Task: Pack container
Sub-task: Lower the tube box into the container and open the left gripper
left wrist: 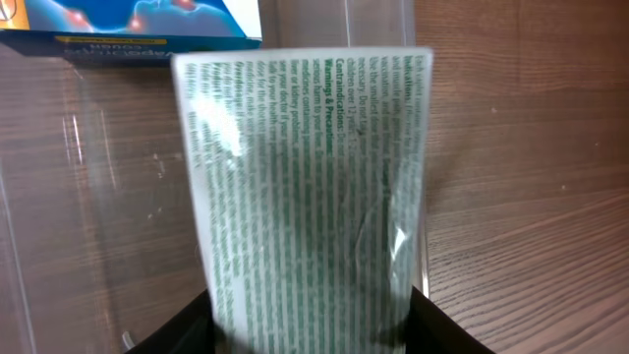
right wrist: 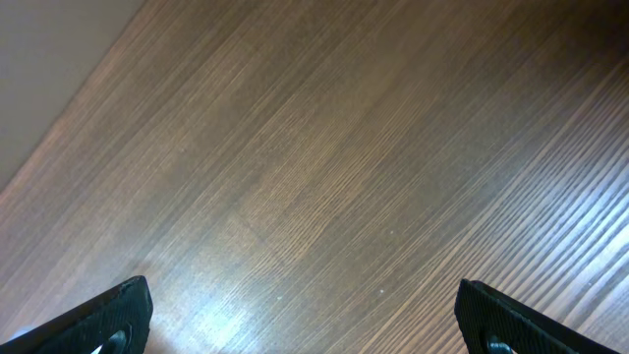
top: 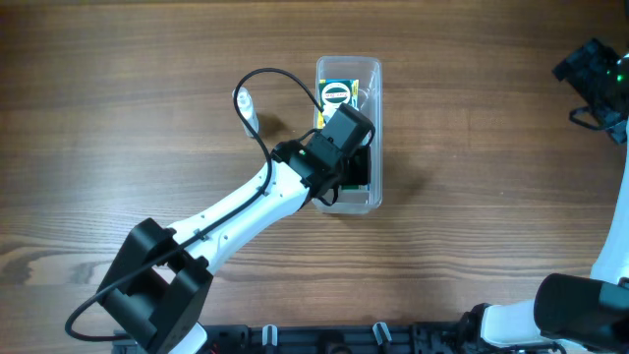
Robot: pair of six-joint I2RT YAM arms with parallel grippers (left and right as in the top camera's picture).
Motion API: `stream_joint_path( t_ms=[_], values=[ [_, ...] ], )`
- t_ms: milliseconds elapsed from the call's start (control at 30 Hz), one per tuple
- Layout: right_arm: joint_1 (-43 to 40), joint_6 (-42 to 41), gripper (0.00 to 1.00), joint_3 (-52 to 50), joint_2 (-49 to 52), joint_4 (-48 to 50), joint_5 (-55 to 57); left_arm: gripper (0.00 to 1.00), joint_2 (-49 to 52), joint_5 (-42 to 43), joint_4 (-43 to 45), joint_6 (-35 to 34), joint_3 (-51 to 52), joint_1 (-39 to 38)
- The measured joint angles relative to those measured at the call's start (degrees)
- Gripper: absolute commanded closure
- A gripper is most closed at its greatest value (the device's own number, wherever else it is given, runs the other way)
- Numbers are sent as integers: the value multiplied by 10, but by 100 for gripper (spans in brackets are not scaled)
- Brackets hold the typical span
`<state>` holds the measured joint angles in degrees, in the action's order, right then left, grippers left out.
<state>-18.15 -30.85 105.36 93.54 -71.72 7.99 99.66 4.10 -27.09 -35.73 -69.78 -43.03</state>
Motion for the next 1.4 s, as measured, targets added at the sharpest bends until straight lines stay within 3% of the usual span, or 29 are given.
stream_joint_path(
  t_ms=[167,333,600,700,867,1000,1200,1400],
  values=[
    [0,0,0,0,0,1,0,47,0,0,-12,-2,0,0],
    [0,0,0,0,0,2,0,51,0,0,-12,-2,0,0],
    [0,0,0,0,0,2,0,39,0,0,-5,9,-3,0],
    [0,0,0,0,0,2,0,35,0,-1,-46,41,-40,0],
    [0,0,0,0,0,3,0,21,-25,-52,-188,83,-145,12],
    [0,0,0,0,0,4,0,9,-91,-87,-237,131,-175,85],
    [0,0,0,0,0,4,0,14,-110,-80,-254,198,-178,256],
    [0,0,0,0,0,4,0,24,-57,-48,-273,209,-178,334]
  ],
)
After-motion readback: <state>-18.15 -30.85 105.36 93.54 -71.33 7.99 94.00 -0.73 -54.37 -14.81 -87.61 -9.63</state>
